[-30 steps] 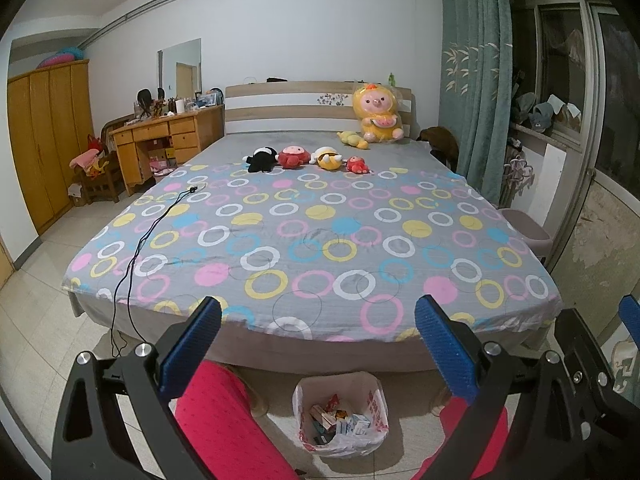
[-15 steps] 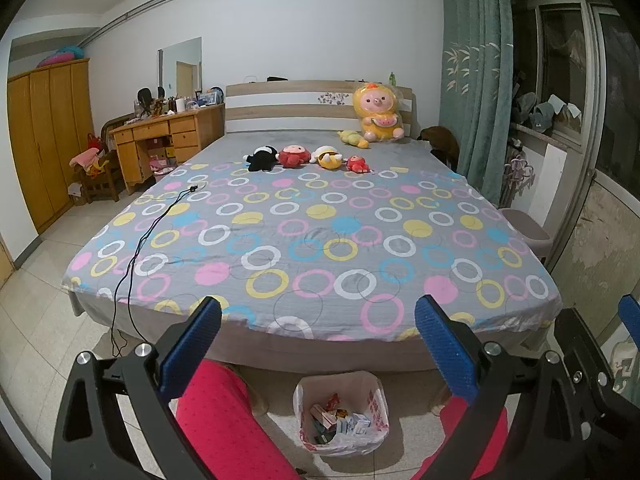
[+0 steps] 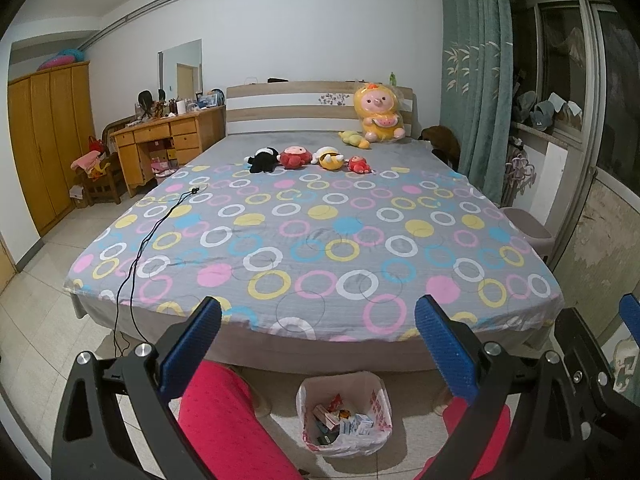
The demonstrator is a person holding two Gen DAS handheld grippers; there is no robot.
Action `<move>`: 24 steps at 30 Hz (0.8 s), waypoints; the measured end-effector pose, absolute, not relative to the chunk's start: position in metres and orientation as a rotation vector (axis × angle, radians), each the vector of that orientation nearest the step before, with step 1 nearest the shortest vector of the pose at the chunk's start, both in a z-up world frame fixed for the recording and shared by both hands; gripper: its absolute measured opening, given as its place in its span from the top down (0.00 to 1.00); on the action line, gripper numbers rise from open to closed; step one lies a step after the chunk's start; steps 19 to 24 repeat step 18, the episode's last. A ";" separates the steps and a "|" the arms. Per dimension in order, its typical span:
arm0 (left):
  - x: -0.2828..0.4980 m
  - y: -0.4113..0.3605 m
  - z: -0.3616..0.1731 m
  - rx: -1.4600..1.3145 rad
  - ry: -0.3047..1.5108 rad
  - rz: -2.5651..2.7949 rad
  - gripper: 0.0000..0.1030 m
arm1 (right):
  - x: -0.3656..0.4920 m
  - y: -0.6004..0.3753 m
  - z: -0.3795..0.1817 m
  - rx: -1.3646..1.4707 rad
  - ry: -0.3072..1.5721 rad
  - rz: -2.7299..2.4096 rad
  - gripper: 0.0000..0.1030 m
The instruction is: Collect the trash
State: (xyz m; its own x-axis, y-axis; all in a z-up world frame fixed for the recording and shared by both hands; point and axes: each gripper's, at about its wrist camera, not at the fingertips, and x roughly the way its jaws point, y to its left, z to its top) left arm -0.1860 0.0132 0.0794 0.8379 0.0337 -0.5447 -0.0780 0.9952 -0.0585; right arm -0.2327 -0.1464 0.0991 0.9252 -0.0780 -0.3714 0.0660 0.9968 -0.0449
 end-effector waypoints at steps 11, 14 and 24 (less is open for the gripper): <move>-0.187 0.018 0.079 -0.079 0.580 0.058 0.08 | -0.232 -0.146 0.100 -0.033 0.383 -0.073 0.13; -0.186 0.019 0.079 -0.077 0.579 0.054 0.08 | -0.232 -0.146 0.100 -0.032 0.384 -0.072 0.13; -0.187 0.019 0.079 -0.076 0.577 0.055 0.08 | -0.232 -0.146 0.100 -0.031 0.383 -0.071 0.13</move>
